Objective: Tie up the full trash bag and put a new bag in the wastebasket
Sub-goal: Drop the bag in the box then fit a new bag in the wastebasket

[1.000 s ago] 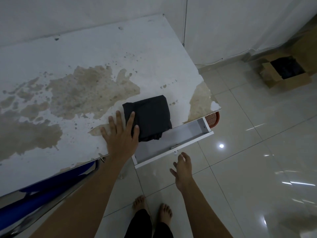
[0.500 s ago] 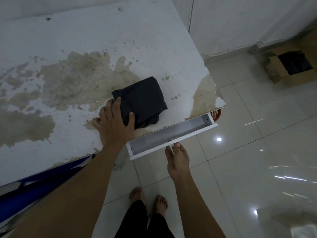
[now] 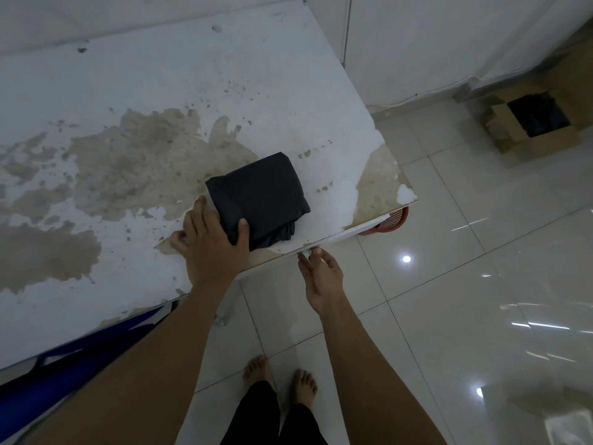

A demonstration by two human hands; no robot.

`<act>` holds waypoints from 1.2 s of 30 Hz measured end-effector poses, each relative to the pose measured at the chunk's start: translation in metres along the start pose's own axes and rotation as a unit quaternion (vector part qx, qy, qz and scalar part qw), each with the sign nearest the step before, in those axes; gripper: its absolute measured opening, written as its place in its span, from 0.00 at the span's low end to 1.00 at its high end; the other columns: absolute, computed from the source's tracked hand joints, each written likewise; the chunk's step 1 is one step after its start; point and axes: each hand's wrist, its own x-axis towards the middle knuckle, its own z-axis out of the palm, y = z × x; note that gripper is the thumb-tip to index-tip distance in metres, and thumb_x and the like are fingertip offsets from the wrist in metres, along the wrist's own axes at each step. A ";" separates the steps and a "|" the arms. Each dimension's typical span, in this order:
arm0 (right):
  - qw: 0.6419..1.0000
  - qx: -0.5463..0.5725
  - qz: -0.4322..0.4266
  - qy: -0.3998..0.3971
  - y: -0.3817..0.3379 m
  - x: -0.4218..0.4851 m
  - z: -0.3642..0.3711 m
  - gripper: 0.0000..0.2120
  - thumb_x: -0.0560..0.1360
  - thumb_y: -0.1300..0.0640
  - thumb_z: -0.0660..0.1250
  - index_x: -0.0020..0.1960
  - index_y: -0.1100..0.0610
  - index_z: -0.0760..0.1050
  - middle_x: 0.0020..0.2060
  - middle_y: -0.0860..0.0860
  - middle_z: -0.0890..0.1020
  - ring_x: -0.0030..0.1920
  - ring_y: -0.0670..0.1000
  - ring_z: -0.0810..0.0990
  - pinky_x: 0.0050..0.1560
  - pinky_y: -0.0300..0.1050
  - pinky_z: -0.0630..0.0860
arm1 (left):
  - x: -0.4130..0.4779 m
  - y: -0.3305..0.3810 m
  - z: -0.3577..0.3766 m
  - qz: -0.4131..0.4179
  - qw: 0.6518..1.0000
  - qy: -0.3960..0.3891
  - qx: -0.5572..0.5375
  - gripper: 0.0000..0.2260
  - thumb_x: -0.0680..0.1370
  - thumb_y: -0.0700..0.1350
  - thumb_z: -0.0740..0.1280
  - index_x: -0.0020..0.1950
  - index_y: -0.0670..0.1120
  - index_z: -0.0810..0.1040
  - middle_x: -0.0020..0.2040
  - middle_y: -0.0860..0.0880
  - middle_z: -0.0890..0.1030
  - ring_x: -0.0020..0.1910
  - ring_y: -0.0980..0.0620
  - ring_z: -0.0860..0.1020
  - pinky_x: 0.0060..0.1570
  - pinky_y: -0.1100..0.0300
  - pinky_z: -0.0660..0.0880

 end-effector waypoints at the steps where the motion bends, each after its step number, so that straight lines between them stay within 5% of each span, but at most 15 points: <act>1: 1.000 -0.004 -0.003 -0.001 0.000 0.000 0.000 0.17 0.82 0.60 0.64 0.69 0.64 0.71 0.63 0.60 0.79 0.60 0.56 0.81 0.67 0.49 0.75 | 0.000 -0.001 0.001 0.004 1.000 -0.002 0.002 0.25 0.78 0.60 0.61 0.66 0.43 0.66 0.75 0.44 0.66 0.69 0.43 0.65 0.61 0.41 0.61; 6: 0.996 -0.092 -0.002 0.004 -0.002 -0.013 -0.011 0.17 0.85 0.54 0.59 0.72 0.54 0.70 0.65 0.53 0.75 0.64 0.56 0.77 0.65 0.53 0.76 | 0.001 -0.005 -0.001 0.017 1.000 -0.025 0.003 0.23 0.80 0.57 0.59 0.66 0.42 0.69 0.75 0.44 0.65 0.70 0.43 0.64 0.60 0.43 0.58; 10: 0.986 -0.161 -0.003 0.043 -0.009 -0.042 -0.027 0.13 0.85 0.56 0.57 0.68 0.52 0.71 0.62 0.51 0.75 0.58 0.53 0.79 0.54 0.51 0.79 | -0.001 -0.004 -0.021 -0.017 0.993 -0.093 -0.070 0.20 0.81 0.51 0.63 0.69 0.43 0.70 0.75 0.43 0.67 0.73 0.41 0.63 0.66 0.42 0.58; 12: 0.983 -0.180 -0.023 0.042 -0.018 -0.058 -0.036 0.11 0.83 0.58 0.59 0.65 0.52 0.73 0.58 0.52 0.79 0.54 0.51 0.81 0.52 0.50 0.80 | -0.009 -0.003 -0.039 -0.023 0.981 -0.099 -0.166 0.08 0.81 0.46 0.64 0.51 0.41 0.72 0.56 0.40 0.77 0.61 0.40 0.71 0.57 0.44 0.67; 13: 0.981 -0.190 -0.031 0.039 -0.023 -0.066 -0.040 0.11 0.83 0.59 0.59 0.64 0.53 0.73 0.57 0.52 0.80 0.53 0.51 0.82 0.52 0.50 0.80 | -0.015 0.001 -0.051 -0.046 0.967 -0.104 -0.227 0.08 0.81 0.44 0.63 0.45 0.42 0.68 0.45 0.42 0.75 0.50 0.43 0.73 0.49 0.48 0.70; 15: 0.976 -0.212 -0.043 0.030 -0.032 -0.082 -0.045 0.10 0.83 0.58 0.59 0.62 0.53 0.74 0.55 0.53 0.82 0.52 0.52 0.83 0.53 0.52 0.79 | -0.027 0.013 -0.076 -0.108 0.929 -0.121 -0.334 0.10 0.82 0.41 0.61 0.43 0.45 0.63 0.38 0.46 0.68 0.39 0.49 0.69 0.39 0.55 0.68; 18: 0.971 -0.232 -0.057 0.010 -0.048 -0.106 -0.051 0.09 0.84 0.56 0.59 0.62 0.53 0.74 0.56 0.53 0.82 0.52 0.52 0.82 0.54 0.52 0.79 | -0.041 0.038 -0.111 -0.132 0.901 -0.144 -0.388 0.09 0.82 0.39 0.62 0.45 0.45 0.64 0.39 0.48 0.67 0.39 0.51 0.69 0.35 0.63 0.68; 26: 0.968 -0.146 -0.057 -0.195 -0.127 -0.162 -0.073 0.12 0.81 0.46 0.64 0.64 0.39 0.73 0.56 0.51 0.84 0.58 0.58 0.83 0.50 0.60 0.83 | -0.089 0.133 -0.163 -0.070 0.835 -0.231 -0.494 0.09 0.82 0.41 0.64 0.51 0.43 0.62 0.49 0.40 0.77 0.45 0.45 0.77 0.37 0.49 0.74; 30: 0.948 -0.144 -0.161 -0.233 -0.182 -0.176 -0.102 0.16 0.82 0.56 0.64 0.66 0.39 0.72 0.53 0.51 0.86 0.53 0.57 0.85 0.44 0.53 0.83 | -0.113 0.192 -0.174 0.017 0.853 -0.223 -0.471 0.13 0.78 0.41 0.72 0.52 0.53 0.69 0.56 0.51 0.76 0.49 0.53 0.80 0.41 0.62 0.79; 33: 0.918 -0.194 -0.269 -0.218 -0.225 -0.179 -0.121 0.18 0.81 0.65 0.60 0.63 0.45 0.76 0.50 0.55 0.86 0.44 0.55 0.84 0.36 0.45 0.79 | -0.126 0.239 -0.171 0.081 0.889 -0.185 -0.410 0.13 0.76 0.42 0.74 0.53 0.58 0.77 0.61 0.54 0.68 0.60 0.65 0.70 0.55 0.64 0.74; 35: 0.902 -0.206 -0.302 -0.229 -0.252 -0.181 -0.133 0.20 0.80 0.68 0.62 0.60 0.45 0.78 0.50 0.56 0.86 0.45 0.54 0.85 0.38 0.46 0.81 | -0.134 0.277 -0.178 0.077 0.863 -0.223 -0.448 0.05 0.80 0.51 0.67 0.54 0.58 0.80 0.61 0.54 0.75 0.62 0.62 0.72 0.59 0.58 0.75; 36: 0.893 -0.215 -0.315 -0.237 -0.264 -0.181 -0.138 0.19 0.79 0.68 0.65 0.60 0.46 0.78 0.52 0.55 0.85 0.49 0.54 0.86 0.42 0.48 0.83 | -0.137 0.297 -0.182 0.065 0.834 -0.257 -0.484 0.11 0.81 0.58 0.62 0.57 0.57 0.80 0.60 0.54 0.79 0.61 0.59 0.76 0.57 0.57 0.78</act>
